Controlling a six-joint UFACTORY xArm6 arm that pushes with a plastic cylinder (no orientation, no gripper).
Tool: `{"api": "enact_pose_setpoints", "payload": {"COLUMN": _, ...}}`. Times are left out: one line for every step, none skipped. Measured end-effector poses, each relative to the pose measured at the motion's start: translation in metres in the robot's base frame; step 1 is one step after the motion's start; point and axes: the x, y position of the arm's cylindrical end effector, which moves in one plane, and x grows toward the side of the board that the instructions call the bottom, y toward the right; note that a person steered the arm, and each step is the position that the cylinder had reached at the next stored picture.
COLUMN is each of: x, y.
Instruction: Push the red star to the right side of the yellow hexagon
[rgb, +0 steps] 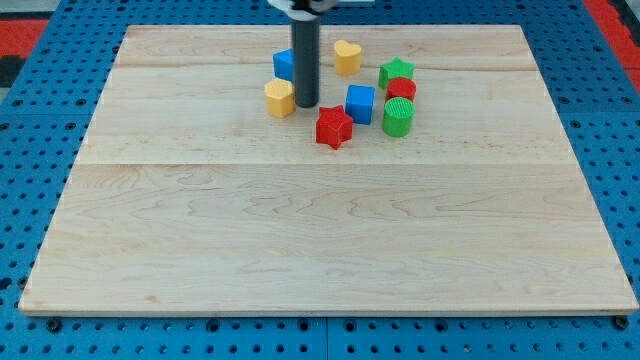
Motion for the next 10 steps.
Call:
{"api": "enact_pose_setpoints", "payload": {"x": 0.020, "y": -0.015}}
{"api": "enact_pose_setpoints", "payload": {"x": 0.050, "y": -0.062}}
{"api": "enact_pose_setpoints", "payload": {"x": 0.128, "y": -0.036}}
{"api": "enact_pose_setpoints", "payload": {"x": 0.151, "y": 0.026}}
{"api": "enact_pose_setpoints", "payload": {"x": 0.119, "y": 0.036}}
{"api": "enact_pose_setpoints", "payload": {"x": 0.118, "y": 0.067}}
{"api": "enact_pose_setpoints", "payload": {"x": 0.090, "y": 0.089}}
{"api": "enact_pose_setpoints", "payload": {"x": 0.055, "y": 0.071}}
{"api": "enact_pose_setpoints", "payload": {"x": 0.046, "y": 0.021}}
{"api": "enact_pose_setpoints", "payload": {"x": 0.037, "y": 0.017}}
